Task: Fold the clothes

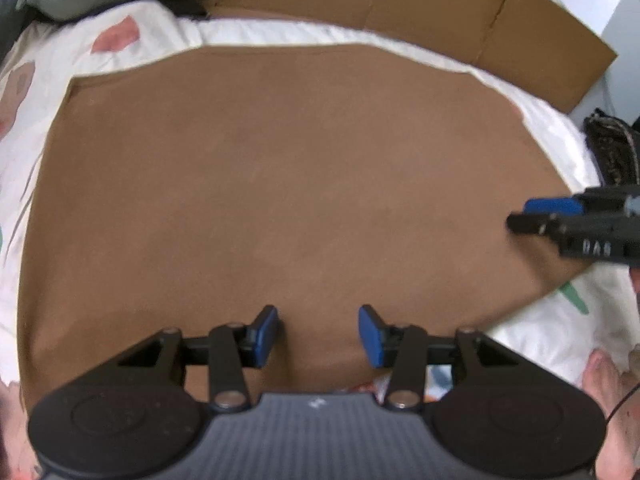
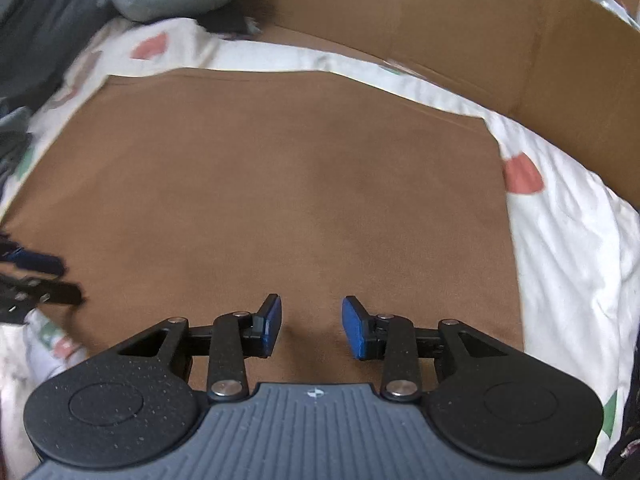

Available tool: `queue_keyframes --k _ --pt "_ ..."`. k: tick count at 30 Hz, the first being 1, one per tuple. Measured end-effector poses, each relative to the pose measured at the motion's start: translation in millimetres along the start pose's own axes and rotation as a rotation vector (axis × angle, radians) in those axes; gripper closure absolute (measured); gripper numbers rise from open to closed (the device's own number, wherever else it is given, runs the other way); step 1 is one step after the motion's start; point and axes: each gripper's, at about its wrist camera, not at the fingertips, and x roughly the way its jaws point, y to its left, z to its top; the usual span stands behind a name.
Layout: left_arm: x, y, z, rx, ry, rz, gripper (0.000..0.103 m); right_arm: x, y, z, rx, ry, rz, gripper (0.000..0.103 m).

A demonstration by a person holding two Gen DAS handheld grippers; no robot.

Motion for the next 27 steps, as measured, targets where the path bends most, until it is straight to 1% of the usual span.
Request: queue_keyframes --k 3,5,8,11,16,19,21,22,25,27 --pt "3.9 -5.0 -0.2 0.002 0.009 -0.018 0.056 1.5 8.8 -7.9 -0.036 0.029 0.018 0.063" --pt "8.1 -8.4 -4.6 0.006 0.026 -0.028 0.056 6.6 9.8 -14.5 -0.018 0.067 0.030 0.062" --pt "9.2 -12.6 -13.1 0.034 0.023 -0.018 0.056 4.7 13.8 -23.0 -0.026 0.075 0.039 0.062" --pt "9.7 -13.6 -13.5 0.067 0.017 -0.008 0.056 0.4 15.5 -28.4 -0.031 0.074 0.055 0.062" --pt "9.8 -15.1 -15.6 0.056 0.019 -0.015 0.057 -9.7 20.5 -35.2 -0.046 0.071 0.078 0.062" --pt "8.8 -19.7 -19.6 0.085 0.018 -0.017 0.057 -14.7 25.4 -36.9 -0.060 0.066 0.100 0.062" --pt "8.3 -22.2 -22.1 0.103 0.019 -0.023 0.056 -16.5 32.2 -38.2 -0.096 0.059 0.121 0.062" --pt "8.9 -19.6 -19.6 0.099 0.021 -0.027 0.056 -17.4 35.7 -38.8 -0.114 0.056 0.132 0.062" --pt "10.4 -17.4 -15.2 0.099 0.023 -0.033 0.056 -16.5 38.8 -37.2 -0.106 0.059 0.154 0.062" --pt "6.7 -19.4 -14.4 0.097 0.017 -0.045 0.057 -19.8 40.3 -35.5 -0.107 0.042 0.158 0.062"
